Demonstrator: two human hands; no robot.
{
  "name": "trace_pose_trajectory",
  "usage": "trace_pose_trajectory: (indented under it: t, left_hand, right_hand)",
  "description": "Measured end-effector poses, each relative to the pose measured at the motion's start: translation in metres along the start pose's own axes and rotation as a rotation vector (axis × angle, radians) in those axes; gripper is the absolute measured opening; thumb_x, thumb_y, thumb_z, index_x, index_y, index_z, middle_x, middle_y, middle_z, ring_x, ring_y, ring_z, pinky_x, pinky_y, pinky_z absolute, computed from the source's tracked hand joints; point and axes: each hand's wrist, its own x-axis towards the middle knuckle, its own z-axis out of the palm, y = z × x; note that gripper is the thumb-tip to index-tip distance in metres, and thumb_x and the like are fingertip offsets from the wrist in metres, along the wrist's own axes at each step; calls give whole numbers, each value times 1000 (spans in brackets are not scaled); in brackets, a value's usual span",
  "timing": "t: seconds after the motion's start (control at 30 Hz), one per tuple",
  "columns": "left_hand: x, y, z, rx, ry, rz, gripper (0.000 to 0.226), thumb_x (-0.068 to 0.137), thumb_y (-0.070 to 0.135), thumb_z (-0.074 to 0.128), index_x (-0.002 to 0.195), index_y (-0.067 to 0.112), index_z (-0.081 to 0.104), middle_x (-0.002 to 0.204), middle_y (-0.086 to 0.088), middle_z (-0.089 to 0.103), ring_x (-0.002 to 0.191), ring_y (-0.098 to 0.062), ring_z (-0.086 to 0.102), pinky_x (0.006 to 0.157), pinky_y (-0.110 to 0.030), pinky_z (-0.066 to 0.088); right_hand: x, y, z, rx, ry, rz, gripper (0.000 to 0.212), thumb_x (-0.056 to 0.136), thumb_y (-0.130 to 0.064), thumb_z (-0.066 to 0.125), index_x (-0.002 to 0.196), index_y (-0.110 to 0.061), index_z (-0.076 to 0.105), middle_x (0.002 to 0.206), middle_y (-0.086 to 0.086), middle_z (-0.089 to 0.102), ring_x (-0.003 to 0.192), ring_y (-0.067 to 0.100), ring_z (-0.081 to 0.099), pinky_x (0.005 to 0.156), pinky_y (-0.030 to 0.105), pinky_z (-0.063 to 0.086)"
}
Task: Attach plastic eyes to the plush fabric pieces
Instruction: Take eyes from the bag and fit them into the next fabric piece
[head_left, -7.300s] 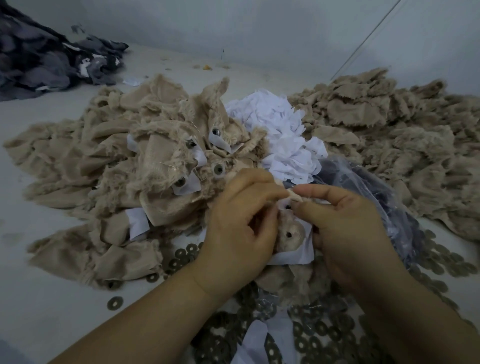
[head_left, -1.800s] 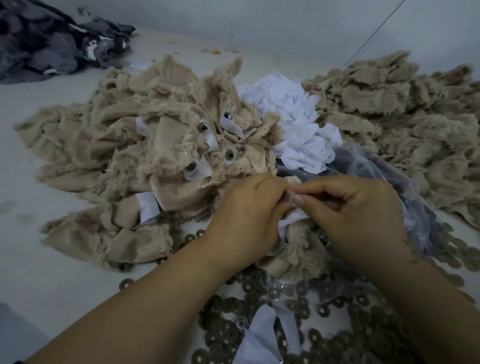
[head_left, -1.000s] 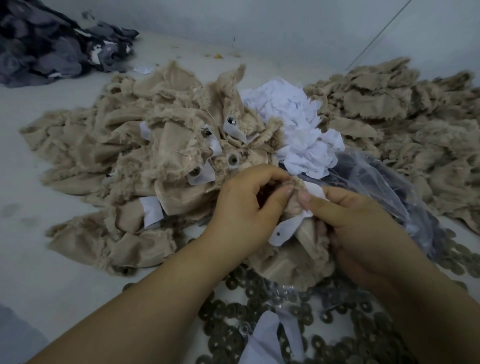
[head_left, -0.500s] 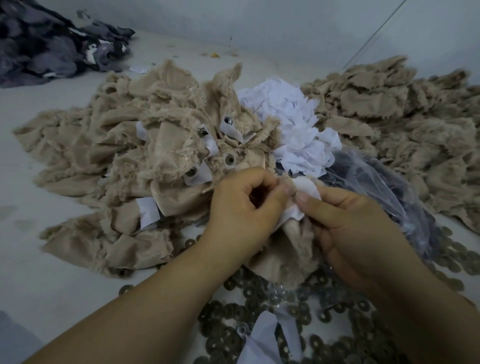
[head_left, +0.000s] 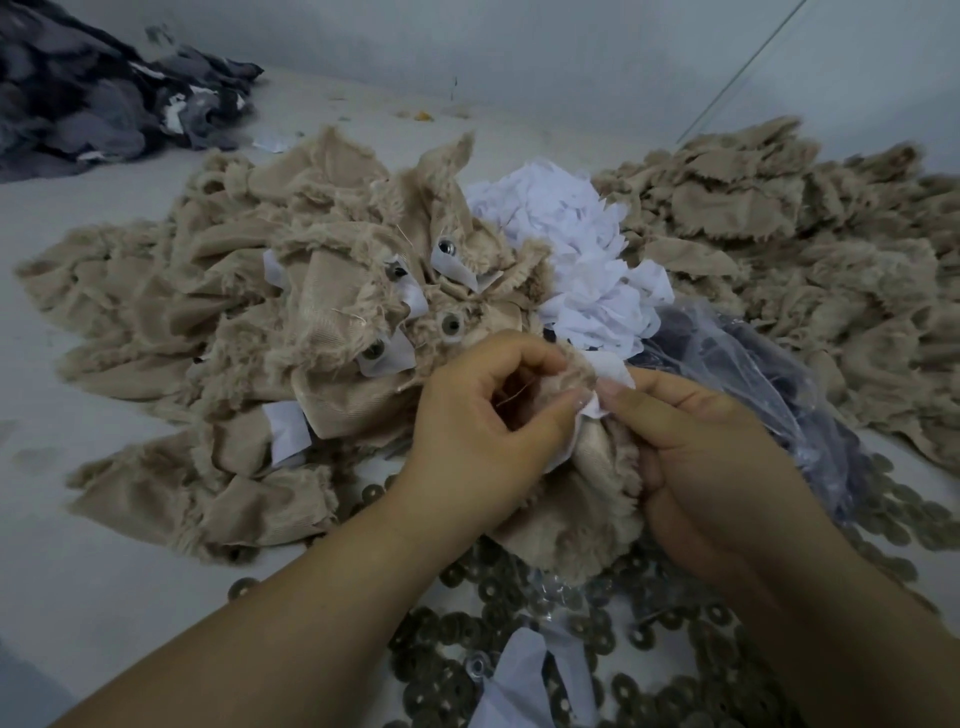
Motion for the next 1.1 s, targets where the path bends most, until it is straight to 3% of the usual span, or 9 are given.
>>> trace_pose_trajectory:
  t: [0.13, 0.23, 0.37, 0.47, 0.53, 0.63, 0.8, 0.93, 1.1]
  left_hand:
    - [1, -1, -1, -61, 45, -70, 19, 83, 10, 66, 82, 29, 67, 78, 10, 68, 74, -6, 64, 68, -21, 51]
    - [3, -1, -1, -150, 73, -148, 26, 85, 10, 61, 78, 34, 69, 74, 10, 66, 70, -5, 62, 63, -19, 49]
    - [6, 0, -1, -143, 57, -139, 31, 88, 8, 56, 80, 35, 68, 76, 11, 66, 73, -3, 61, 67, -16, 48]
    - [5, 0, -2, -127, -17, -72, 7, 90, 14, 63, 91, 19, 69, 90, 2, 70, 86, -12, 65, 76, -24, 52]
    - [3, -1, -3, -53, -69, -46, 17, 84, 18, 73, 100, 12, 69, 97, -1, 70, 93, -16, 66, 81, -30, 54]
    - [3, -3, -3, -57, -54, -92, 18, 83, 8, 72, 98, 15, 73, 98, 2, 73, 96, -11, 68, 84, -26, 54]
    - [4, -6, -2, -162, 81, -230, 19, 89, 8, 67, 78, 23, 70, 69, 1, 68, 59, -12, 62, 56, -27, 51]
    - [3, -4, -2, -170, 71, -256, 16, 90, 18, 59, 76, 24, 63, 62, 0, 63, 51, -11, 57, 49, -24, 49]
    - [3, -4, -2, -197, 64, -238, 17, 97, 18, 51, 84, 8, 55, 59, -7, 55, 49, -13, 52, 45, -25, 45]
  right_hand:
    - [-2, -1, 3, 55, -77, 59, 53, 73, -24, 67, 111, 13, 64, 103, 32, 70, 91, 38, 70, 82, 42, 62]
    - [-2, -1, 3, 25, -97, 91, 48, 72, -23, 69, 106, 11, 66, 94, 27, 71, 84, 31, 69, 86, 40, 58]
    - [-1, 0, 1, 66, -113, 82, 34, 71, -6, 66, 102, 7, 70, 99, 22, 75, 84, 25, 74, 81, 33, 62]
    - [0, 1, 0, 23, -75, 56, 40, 67, -3, 67, 106, 6, 70, 102, 24, 75, 90, 31, 74, 80, 36, 62]
    - [0, 1, 0, 20, -53, 30, 39, 64, -5, 68, 103, 5, 70, 99, 23, 75, 90, 32, 75, 73, 34, 63]
    - [1, 1, -2, -7, 24, -25, 35, 63, -5, 69, 97, 1, 70, 92, 18, 77, 82, 25, 77, 65, 26, 60]
    - [2, 3, -1, -63, 76, -51, 34, 66, -3, 70, 100, 0, 70, 91, 16, 77, 77, 22, 77, 60, 24, 59]
    - [4, 2, -3, -57, 85, -24, 25, 82, 11, 63, 103, 1, 69, 94, 18, 77, 82, 26, 77, 62, 27, 60]
    - [5, 1, -5, -67, 89, -32, 25, 79, 13, 65, 99, 0, 70, 92, 18, 77, 81, 27, 77, 62, 28, 61]
